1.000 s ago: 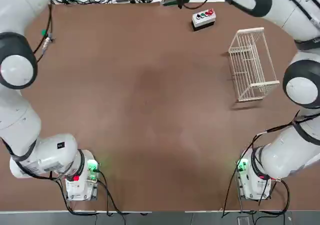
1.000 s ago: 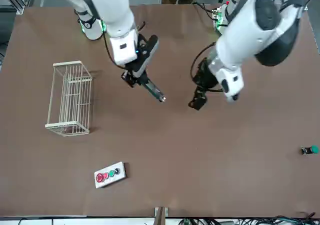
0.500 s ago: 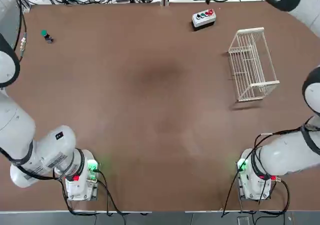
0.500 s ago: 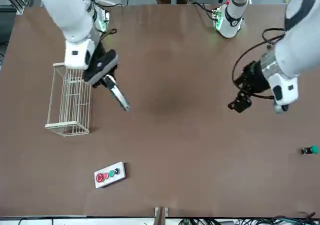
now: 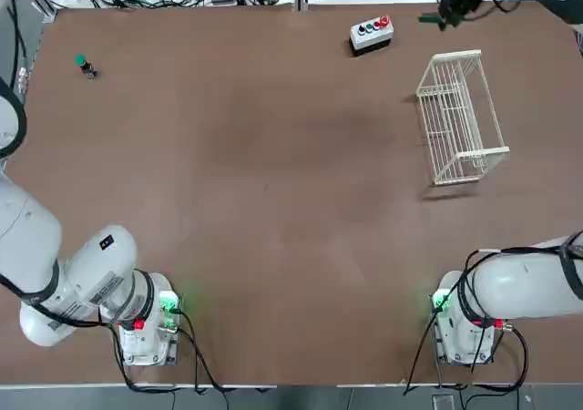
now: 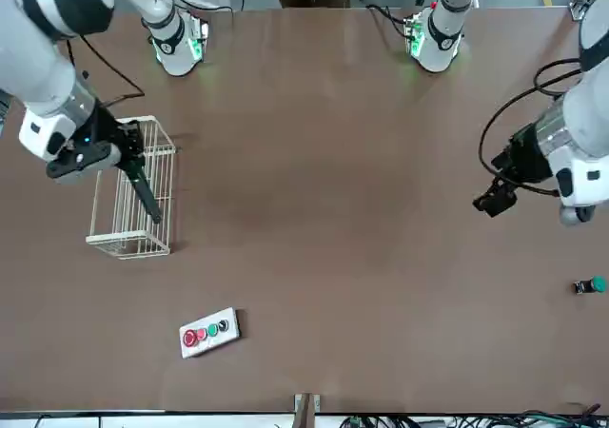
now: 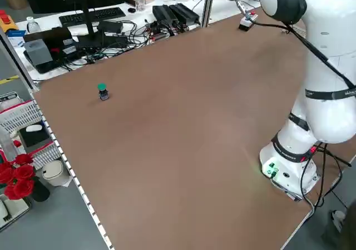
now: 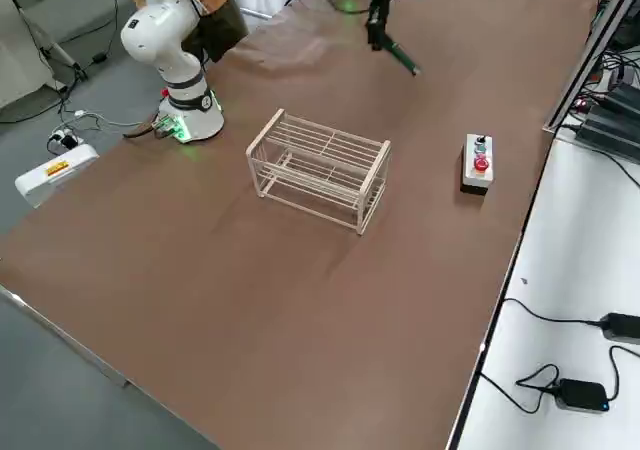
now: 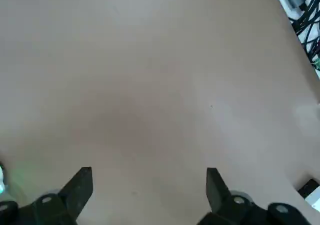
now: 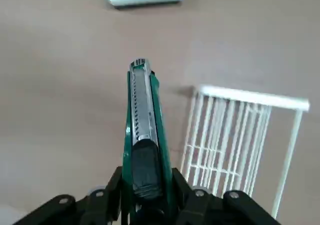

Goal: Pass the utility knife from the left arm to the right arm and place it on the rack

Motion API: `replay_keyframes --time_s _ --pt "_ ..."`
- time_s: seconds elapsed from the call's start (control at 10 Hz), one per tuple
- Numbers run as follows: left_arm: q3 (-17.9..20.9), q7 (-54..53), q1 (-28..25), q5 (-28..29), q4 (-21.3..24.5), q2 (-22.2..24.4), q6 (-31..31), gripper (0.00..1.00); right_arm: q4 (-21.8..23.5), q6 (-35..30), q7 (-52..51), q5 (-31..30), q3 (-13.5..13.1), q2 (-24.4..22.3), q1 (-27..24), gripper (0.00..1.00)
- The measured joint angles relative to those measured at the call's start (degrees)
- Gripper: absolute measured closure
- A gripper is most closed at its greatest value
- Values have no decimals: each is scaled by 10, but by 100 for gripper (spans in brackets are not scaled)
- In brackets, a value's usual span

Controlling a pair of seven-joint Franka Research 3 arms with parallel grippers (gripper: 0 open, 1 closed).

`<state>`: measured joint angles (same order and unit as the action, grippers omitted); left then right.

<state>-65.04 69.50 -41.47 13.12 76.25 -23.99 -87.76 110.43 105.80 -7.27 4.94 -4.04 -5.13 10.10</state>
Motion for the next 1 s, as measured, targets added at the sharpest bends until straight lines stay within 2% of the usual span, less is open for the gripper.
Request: replay_keyframes --time_s 0.2,0.3,0.4,0.5,0.6,0.9,1.0 --pt "-14 -101 -43 0 0 7 33 0 101 54 -1 9 -57 -31 0 59" --pt "-10 -147 -46 0 0 8 47 0 140 85 -1 9 -75 -43 0 59" --pt "3 -193 -42 0 0 9 53 0 168 110 -1 10 -87 -51 0 59" --pt "32 -254 -27 0 -1 19 57 0 185 127 -1 10 -99 -54 0 59" --pt "88 -320 8 -13 -2 38 60 0 195 135 -1 10 -107 -55 0 59" --pt "367 -466 189 -125 -5 136 71 0 228 179 -6 11 -125 -56 1 59" --pt "429 -508 231 -135 -5 161 78 0 246 203 -8 11 -126 -55 1 59"
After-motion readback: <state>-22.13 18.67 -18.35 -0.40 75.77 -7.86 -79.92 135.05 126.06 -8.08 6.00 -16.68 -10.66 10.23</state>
